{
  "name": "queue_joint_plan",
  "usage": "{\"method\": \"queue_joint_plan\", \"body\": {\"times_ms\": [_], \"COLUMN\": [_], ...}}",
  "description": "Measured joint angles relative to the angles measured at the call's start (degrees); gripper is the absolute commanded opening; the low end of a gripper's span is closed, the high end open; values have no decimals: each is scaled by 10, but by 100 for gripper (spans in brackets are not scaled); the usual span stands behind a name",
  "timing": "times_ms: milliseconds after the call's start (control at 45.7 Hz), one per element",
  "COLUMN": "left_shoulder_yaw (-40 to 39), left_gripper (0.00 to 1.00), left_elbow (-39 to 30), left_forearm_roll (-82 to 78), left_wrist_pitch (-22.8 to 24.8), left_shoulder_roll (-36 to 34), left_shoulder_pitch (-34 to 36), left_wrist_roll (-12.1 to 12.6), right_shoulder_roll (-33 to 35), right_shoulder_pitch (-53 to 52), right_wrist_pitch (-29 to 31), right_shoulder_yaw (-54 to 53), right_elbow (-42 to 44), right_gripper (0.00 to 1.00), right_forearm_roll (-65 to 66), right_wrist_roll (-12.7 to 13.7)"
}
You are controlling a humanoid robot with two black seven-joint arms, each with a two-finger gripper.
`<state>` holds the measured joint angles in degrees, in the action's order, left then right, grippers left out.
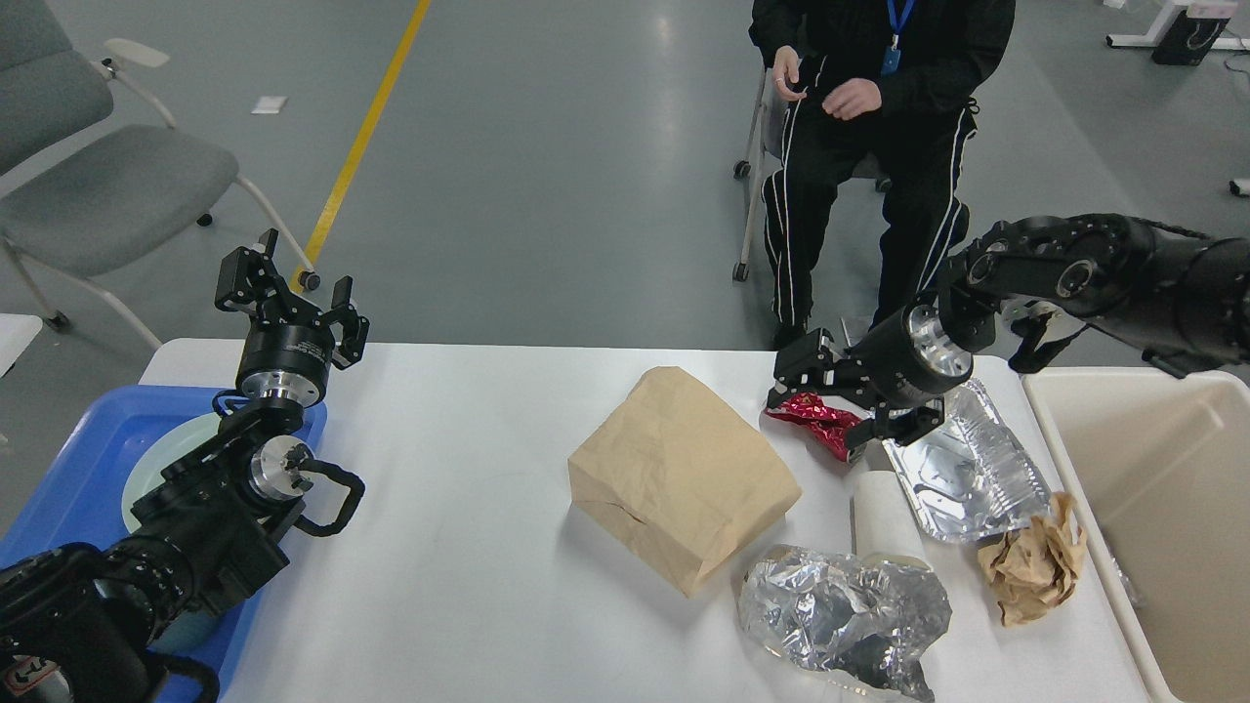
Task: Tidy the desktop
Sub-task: 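Move the right gripper to the beige paper bag and grasp it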
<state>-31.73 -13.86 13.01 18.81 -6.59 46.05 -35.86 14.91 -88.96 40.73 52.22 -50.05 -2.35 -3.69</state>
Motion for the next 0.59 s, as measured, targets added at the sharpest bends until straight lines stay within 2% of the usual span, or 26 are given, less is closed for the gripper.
{"method": "queue_joint_plan", "body": {"times_ms": [241, 591], "left_shoulder_yaw": [0, 0], "left_gripper": [96, 96], "left_elbow": [0, 0], "left_forearm_roll": [0, 0], "left_wrist_pitch": [0, 0], "left_shoulder_roll": [0, 0], "left_shoulder_pitch": [0, 0], "left_wrist_roll": [0, 0], "right_shoulder_roll": [-45, -66], "right_shoulder_pitch": [122, 189], "right_wrist_pitch": [-73, -85], "right_shoulder_yaw": [-50, -71], "right_elbow": [66, 132], "right_gripper": [100, 100], "right_forearm_roll": [-55, -73], "right_wrist_roll": [1, 0]}}
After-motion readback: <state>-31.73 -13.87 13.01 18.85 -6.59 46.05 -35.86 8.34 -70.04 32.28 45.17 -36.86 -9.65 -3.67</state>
